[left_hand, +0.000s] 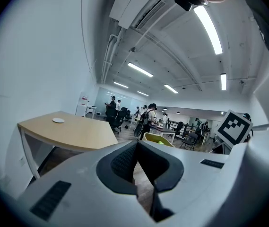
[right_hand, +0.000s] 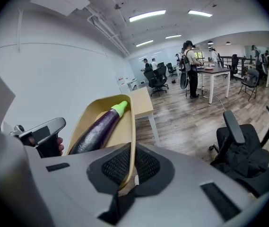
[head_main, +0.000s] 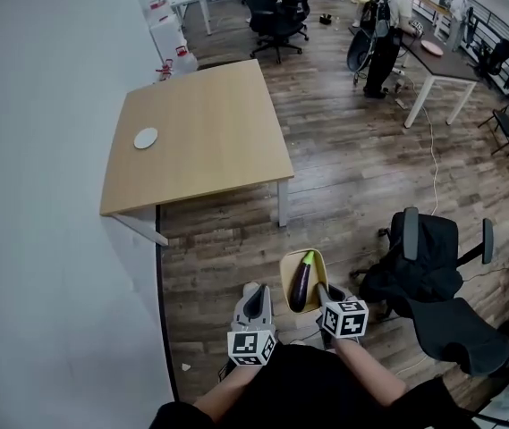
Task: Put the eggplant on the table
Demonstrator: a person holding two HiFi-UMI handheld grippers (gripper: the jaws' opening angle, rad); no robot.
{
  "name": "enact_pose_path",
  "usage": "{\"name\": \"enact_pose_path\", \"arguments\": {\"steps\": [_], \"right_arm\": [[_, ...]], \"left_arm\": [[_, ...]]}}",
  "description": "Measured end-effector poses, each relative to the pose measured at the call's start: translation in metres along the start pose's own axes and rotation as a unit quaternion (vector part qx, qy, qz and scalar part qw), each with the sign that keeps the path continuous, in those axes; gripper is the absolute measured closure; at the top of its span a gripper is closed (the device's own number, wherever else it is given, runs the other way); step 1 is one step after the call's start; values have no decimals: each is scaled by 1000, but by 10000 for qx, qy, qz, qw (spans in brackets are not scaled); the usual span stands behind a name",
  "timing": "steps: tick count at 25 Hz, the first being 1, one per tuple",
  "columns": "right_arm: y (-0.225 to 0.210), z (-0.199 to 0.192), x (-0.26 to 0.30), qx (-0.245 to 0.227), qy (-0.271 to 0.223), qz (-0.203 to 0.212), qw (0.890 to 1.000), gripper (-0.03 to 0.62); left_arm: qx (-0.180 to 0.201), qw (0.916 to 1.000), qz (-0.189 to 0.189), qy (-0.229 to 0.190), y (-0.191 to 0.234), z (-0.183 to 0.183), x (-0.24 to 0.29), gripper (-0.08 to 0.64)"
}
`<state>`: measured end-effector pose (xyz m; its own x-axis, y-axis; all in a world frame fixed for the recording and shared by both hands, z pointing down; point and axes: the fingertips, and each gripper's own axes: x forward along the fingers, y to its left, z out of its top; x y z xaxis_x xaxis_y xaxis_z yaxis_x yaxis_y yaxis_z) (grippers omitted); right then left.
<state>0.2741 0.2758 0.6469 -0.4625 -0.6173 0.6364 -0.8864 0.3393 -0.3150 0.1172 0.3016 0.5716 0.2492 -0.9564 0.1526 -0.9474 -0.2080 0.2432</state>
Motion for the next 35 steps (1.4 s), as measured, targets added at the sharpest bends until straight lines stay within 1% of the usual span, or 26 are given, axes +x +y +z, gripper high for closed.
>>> {"name": "enact_pose_path", "arguments": {"steps": [6,11,14,18,20,23,28,32,35], "right_arm": [[-2,46,53,-4,50,-206,9998,529],[15,95,99,-99,91,-299,9995,529],[26,120,130,-104,110,-339,9993,529],[37,152,169,-22,131,-436,9990,529],[42,161,187,82,172,-481,9987,529],[49,173,210,139,192,-530,9983,529],[57,193,242,189,149,-591,9980,529],[57,207,258,189,144,-592,9980,529],[55,218,274,191,114,-550,9982,529]], "left_arm": [[4,9998,-170,-55,39,24,59,548],[-187,9995,-261,32,85,47,104,548],[-186,9993,-338,28,113,59,130,548],[-153,9983,-561,10,143,79,163,548],[-155,9977,-655,5,157,84,176,548],[-223,9973,-696,30,182,87,193,548],[-109,9970,-770,-60,207,97,222,548],[-150,9970,-755,-65,217,104,236,548],[-167,9976,-664,-97,229,106,245,548]]}}
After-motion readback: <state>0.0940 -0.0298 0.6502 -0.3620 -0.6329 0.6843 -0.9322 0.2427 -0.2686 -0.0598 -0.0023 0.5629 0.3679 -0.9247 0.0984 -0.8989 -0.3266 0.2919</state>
